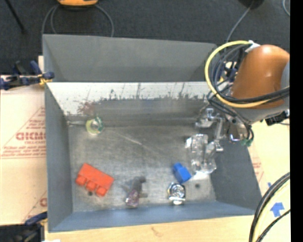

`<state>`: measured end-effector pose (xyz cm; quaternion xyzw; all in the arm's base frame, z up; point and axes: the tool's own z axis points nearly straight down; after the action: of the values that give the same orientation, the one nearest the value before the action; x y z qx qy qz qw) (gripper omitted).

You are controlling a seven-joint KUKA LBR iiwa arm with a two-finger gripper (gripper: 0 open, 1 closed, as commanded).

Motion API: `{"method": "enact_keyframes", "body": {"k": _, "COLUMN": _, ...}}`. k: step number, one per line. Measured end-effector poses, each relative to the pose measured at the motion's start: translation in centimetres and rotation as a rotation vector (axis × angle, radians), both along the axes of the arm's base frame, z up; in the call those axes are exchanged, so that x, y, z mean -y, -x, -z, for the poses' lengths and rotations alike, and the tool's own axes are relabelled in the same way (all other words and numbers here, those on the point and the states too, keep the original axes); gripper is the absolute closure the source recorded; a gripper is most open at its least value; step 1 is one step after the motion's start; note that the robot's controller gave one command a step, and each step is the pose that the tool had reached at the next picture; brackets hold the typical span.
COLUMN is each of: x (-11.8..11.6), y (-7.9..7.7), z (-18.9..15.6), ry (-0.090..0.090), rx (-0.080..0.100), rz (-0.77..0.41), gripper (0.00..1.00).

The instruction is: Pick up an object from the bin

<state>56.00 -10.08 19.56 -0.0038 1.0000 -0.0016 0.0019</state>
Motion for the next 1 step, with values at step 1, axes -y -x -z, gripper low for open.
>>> {"method": "enact_keyframes", "body": {"k": 1, "x": -2.29, "y": 4.19, "z": 12.16, "ry": -0.004, "rx": 0.007, "rz": 0.165, "gripper": 0.0}}
